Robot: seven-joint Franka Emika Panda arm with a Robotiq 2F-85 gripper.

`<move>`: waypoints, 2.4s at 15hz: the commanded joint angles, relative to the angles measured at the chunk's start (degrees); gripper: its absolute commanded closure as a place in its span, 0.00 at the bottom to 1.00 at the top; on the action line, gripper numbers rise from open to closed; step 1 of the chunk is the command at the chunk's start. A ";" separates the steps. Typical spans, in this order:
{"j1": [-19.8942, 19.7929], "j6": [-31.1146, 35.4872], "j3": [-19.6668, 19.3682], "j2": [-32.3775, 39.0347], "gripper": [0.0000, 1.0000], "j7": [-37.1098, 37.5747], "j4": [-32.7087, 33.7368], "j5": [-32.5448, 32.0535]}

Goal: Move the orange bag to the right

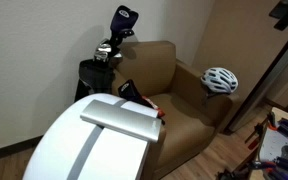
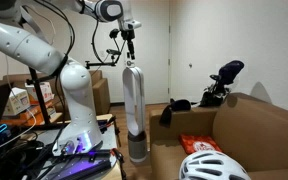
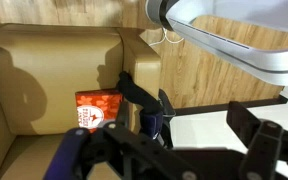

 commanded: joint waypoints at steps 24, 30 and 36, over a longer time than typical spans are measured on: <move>-5.00 2.49 -8.44 44.01 0.00 -18.75 8.12 -17.49; -4.53 0.67 -9.53 64.19 0.00 -24.98 18.67 -28.66; -4.33 -4.43 -11.51 74.97 0.00 -25.48 25.96 -28.95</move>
